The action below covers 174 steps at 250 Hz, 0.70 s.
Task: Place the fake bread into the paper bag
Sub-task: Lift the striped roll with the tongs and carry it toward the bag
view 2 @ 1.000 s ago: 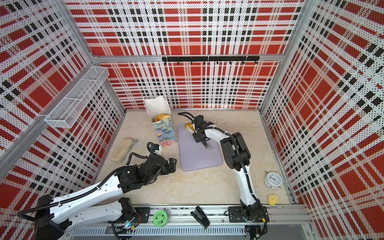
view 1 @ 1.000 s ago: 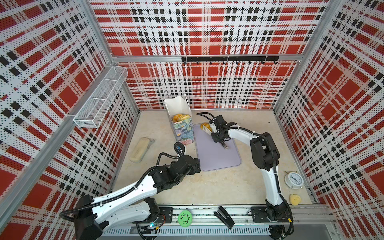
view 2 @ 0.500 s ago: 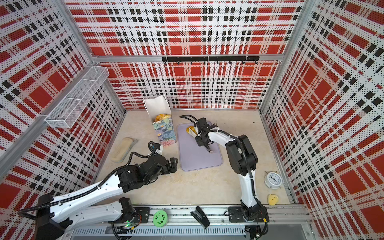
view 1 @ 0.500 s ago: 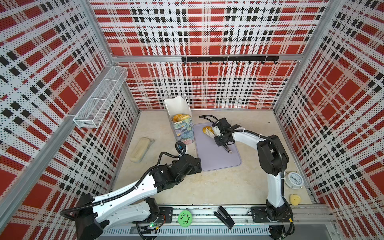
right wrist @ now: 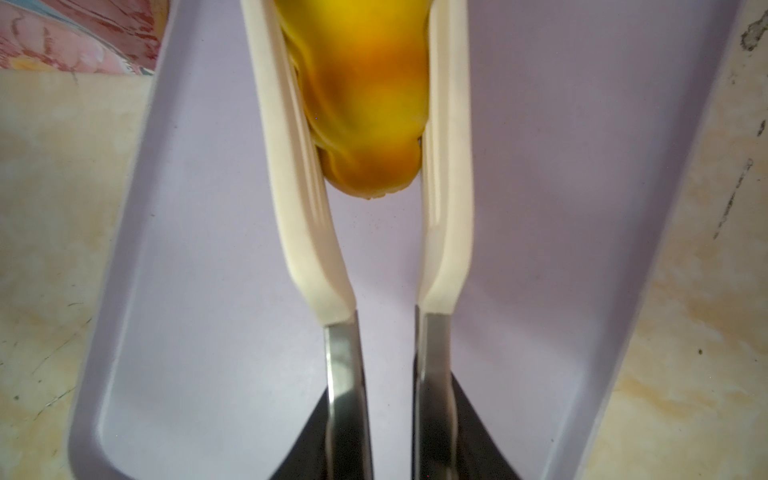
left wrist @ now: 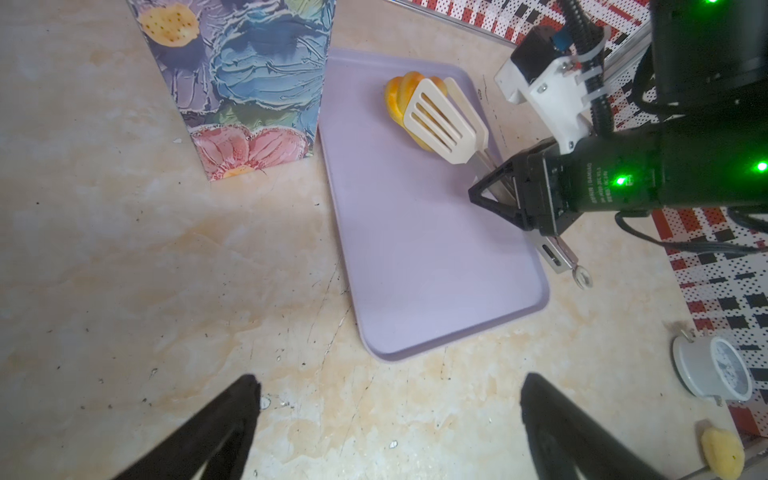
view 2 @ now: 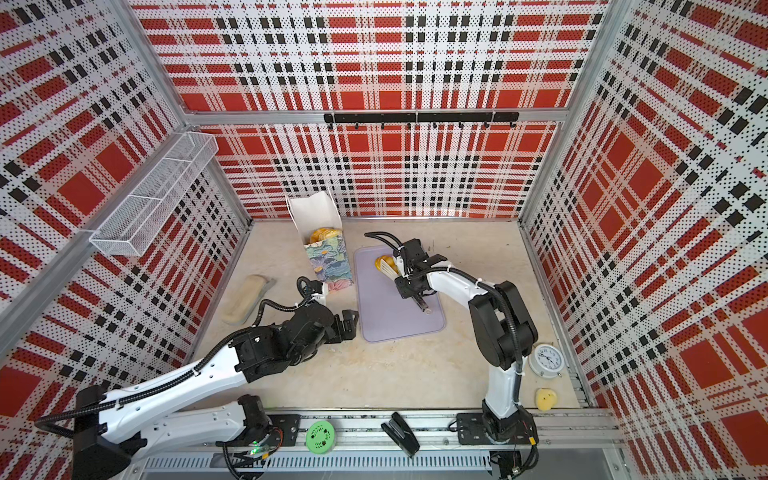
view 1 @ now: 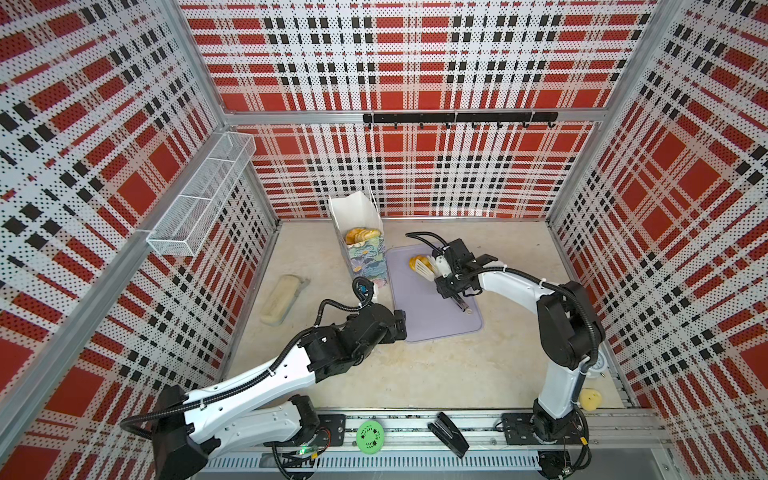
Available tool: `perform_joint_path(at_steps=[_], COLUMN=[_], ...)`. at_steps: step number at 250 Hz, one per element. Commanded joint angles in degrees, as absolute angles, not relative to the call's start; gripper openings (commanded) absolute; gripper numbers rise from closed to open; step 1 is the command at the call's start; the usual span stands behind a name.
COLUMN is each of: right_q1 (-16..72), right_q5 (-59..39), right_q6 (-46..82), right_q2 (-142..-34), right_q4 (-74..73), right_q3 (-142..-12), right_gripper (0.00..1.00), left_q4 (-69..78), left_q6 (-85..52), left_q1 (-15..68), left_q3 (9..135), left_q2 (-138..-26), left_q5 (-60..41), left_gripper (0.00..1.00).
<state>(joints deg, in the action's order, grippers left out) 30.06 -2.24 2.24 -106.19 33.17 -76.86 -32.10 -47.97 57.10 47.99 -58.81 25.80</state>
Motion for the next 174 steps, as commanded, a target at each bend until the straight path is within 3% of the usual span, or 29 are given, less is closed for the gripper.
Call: perform_joint_path(at_steps=[1,174], right_q1=[29.8,32.2], right_q5=[-4.2,-9.1], right_q6=[3.2,8.6], right_q2=[-101.7,-90.7], right_q4=[30.5,30.1], right_q3=[-75.8,-70.8], right_gripper=[0.35,0.35], left_q4=[-31.4,-33.8], left_q6=[-46.9,-43.8], left_q1=[57.6,57.5], left_q3=[50.1,54.7], left_q2=[-59.4,-59.5], left_q5=[27.4,29.0], left_gripper=[0.99,0.99])
